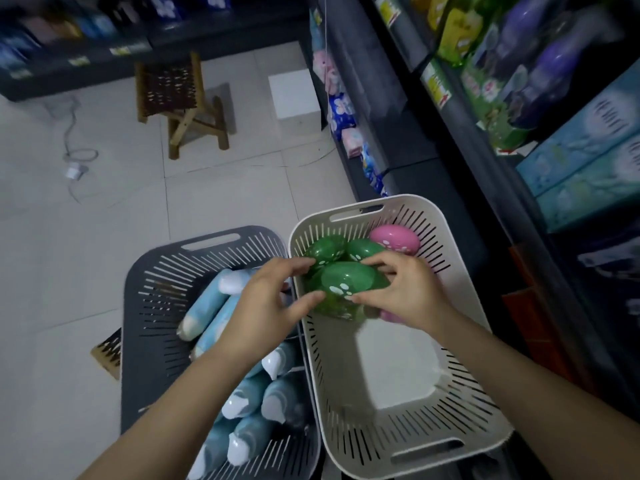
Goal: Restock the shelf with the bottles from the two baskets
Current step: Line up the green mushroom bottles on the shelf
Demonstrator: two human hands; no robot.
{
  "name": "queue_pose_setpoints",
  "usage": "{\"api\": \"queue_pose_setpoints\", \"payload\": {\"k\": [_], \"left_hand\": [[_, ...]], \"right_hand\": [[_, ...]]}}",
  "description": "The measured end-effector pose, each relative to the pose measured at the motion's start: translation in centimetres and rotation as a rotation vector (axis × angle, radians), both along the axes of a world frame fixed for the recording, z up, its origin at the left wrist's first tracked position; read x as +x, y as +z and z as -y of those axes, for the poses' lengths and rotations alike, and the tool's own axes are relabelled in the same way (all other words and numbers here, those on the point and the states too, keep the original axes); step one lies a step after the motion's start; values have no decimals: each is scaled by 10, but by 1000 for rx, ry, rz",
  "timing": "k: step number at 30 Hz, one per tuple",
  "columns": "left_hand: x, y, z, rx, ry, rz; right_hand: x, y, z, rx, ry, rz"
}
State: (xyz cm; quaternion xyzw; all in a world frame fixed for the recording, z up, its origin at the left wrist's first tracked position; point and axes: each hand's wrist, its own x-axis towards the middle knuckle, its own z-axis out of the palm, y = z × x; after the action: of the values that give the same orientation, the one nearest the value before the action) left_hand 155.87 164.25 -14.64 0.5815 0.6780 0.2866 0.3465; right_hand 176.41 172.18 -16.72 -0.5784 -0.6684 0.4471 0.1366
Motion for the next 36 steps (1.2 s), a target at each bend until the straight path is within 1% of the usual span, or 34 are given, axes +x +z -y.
{"api": "queue_pose_setpoints", "payload": {"k": [2,5,8,10,11,12,13,14,16,17,18,20,24,26,29,33,36], "left_hand": [[6,8,-8,-21,-48,46],[13,22,-18,-88,-79,189],[16,34,-21,-105,52,336],[12,40,-21,-90,143,421],[8,42,-20,-81,190,423],[3,42,-18,-81,239,398],[-4,42,-15,-79,288,370],[-12,41,-11,-75,339,348],[-27,40,-3,-75,433,344],[-34,38,2,-85,467,338],[-39,37,8,-101,491,328],[-49,35,20,-131,532,327],[-61,29,38,-168,581,316],[-65,25,43,-173,602,304],[-68,19,48,-177,627,313],[-66,11,54,-179,650,363],[-65,8,57,-195,658,367]], "right_hand": [[2,30,-8,-68,-22,-137],[-1,72,-19,-69,-19,-317],[-6,95,-28,-63,-15,-472],[-9,88,-33,-147,-49,-555],[-11,79,-35,-180,-59,-562],[-14,67,-35,-183,-51,-532],[-16,52,-35,-155,-16,-442],[-18,35,-34,-114,60,-298],[-23,1,-29,17,312,93],[-25,-15,-27,94,425,230],[-29,-28,-24,150,504,305],[-35,-50,-20,201,593,392],[-45,-73,-17,291,627,534],[-47,-81,-14,377,626,554],[-49,-94,-12,492,599,551],[-51,-96,-12,553,631,510],[-47,-98,-13,561,647,438]]}}
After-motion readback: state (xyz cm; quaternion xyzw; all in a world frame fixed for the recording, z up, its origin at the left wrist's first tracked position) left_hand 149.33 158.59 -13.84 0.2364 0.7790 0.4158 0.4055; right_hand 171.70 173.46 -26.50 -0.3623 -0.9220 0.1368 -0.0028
